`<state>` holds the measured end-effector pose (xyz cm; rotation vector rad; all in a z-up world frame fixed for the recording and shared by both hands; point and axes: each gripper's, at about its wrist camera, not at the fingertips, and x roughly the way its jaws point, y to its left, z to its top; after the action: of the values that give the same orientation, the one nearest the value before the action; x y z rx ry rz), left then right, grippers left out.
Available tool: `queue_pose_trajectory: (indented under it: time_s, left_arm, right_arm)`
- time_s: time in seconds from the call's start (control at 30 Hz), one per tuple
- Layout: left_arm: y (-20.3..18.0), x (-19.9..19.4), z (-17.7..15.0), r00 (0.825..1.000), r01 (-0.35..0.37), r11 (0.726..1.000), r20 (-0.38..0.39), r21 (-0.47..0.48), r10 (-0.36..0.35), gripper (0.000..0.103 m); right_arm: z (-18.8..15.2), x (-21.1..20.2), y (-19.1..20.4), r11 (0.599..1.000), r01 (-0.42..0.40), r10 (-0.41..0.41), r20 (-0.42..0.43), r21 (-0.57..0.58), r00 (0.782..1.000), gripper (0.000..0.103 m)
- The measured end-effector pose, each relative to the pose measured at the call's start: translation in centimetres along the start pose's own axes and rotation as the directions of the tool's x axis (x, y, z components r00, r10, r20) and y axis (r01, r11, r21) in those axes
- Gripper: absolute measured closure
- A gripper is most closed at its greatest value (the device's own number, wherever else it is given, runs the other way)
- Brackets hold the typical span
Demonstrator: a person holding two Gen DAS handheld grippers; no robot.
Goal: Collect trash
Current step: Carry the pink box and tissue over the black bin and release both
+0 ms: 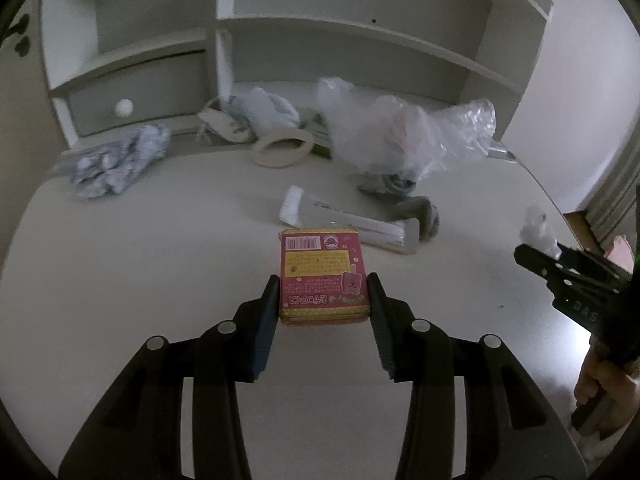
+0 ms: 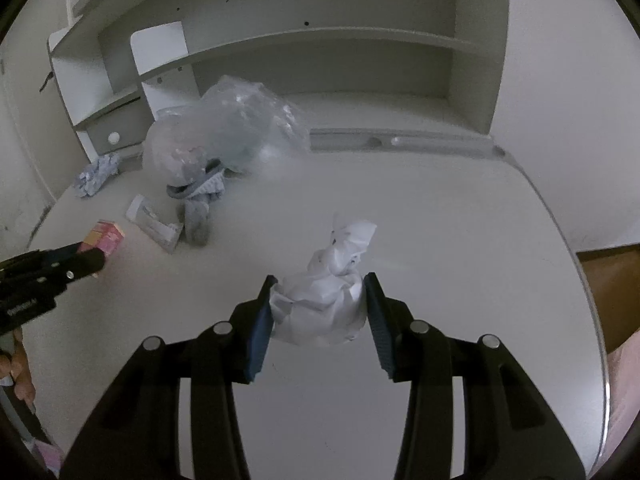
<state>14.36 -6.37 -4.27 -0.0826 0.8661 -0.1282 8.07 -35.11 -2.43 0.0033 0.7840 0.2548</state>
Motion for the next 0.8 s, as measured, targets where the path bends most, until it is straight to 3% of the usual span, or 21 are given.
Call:
queue_pose_trajectory:
  time_s: [0.13, 0.23, 0.3, 0.4, 0.53, 0.6, 0.67, 0.73, 0.8]
  left_arm:
    - [-2.5, -1.7, 0.3, 0.999, 0.007, 0.999, 0.031, 0.047, -0.008, 0.061]
    - [-7.1, -2.3, 0.4, 0.996, 0.062, 0.991, 0.049, 0.116, -0.068, 0.061]
    - [-11.5, -2.2, 0.0, 0.990, 0.122, 0.974, 0.040, 0.189, -0.132, 0.061]
    - [-19.4, -2.1, -1.3, 0.966, 0.247, 0.919, -0.010, 0.307, -0.257, 0.061]
    - [-31.0, -2.5, -4.4, 0.902, 0.420, 0.787, -0.113, 0.452, -0.416, 0.061]
    - [-36.5, -2.9, -7.1, 0.863, 0.491, 0.696, -0.185, 0.524, -0.470, 0.061]
    - [-41.3, -2.9, -10.5, 0.811, 0.575, 0.596, -0.290, 0.561, -0.508, 0.061]
    - [-45.2, -1.9, -14.2, 0.769, 0.634, 0.519, -0.396, 0.573, -0.501, 0.061]
    - [-48.0, 0.4, -17.5, 0.744, 0.667, 0.479, -0.484, 0.570, -0.460, 0.061]
  right_arm:
    - [-0.6, -2.9, -2.2, 0.999, -0.008, 0.005, 0.057, 0.054, 0.998, 0.059]
    - [-1.7, -6.8, -5.5, 0.995, 0.019, -0.029, 0.101, 0.096, 0.994, 0.059]
    - [-3.4, -9.9, -8.8, 0.990, 0.043, -0.059, 0.113, 0.137, 0.992, 0.059]
    - [-7.0, -14.2, -14.4, 0.970, 0.099, -0.122, 0.094, 0.224, 0.988, 0.059]
    - [-13.6, -20.4, -22.5, 0.897, 0.243, -0.277, 0.040, 0.369, 0.960, 0.059]
    - [-17.1, -22.3, -26.3, 0.845, 0.306, -0.334, -0.014, 0.440, 0.943, 0.059]
    - [-20.7, -23.2, -29.6, 0.793, 0.326, -0.337, -0.076, 0.514, 0.938, 0.059]
    - [-24.3, -22.6, -32.6, 0.749, 0.333, -0.306, -0.148, 0.573, 0.941, 0.059]
    - [-28.0, -20.4, -35.1, 0.711, 0.332, -0.243, -0.226, 0.619, 0.943, 0.059]
